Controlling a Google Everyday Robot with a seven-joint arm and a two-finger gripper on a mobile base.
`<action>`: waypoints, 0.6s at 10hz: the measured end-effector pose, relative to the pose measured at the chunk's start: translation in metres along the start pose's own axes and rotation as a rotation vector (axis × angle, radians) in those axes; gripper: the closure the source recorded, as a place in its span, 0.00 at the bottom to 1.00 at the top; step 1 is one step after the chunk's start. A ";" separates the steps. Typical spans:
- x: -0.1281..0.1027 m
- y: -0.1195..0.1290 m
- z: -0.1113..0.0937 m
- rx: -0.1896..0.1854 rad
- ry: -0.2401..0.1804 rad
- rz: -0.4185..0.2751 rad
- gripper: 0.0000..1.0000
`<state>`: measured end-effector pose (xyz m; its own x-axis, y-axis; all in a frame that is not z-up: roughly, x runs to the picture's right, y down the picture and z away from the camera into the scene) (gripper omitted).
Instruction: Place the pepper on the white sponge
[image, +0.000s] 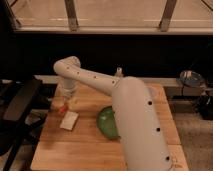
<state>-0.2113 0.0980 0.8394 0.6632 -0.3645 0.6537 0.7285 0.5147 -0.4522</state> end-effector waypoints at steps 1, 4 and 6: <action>-0.011 0.003 0.005 0.008 -0.012 -0.030 0.97; -0.037 0.025 0.023 0.025 -0.078 -0.084 0.97; -0.044 0.029 0.039 0.008 -0.111 -0.097 0.91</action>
<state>-0.2263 0.1596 0.8211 0.5663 -0.3249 0.7574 0.7867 0.4871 -0.3792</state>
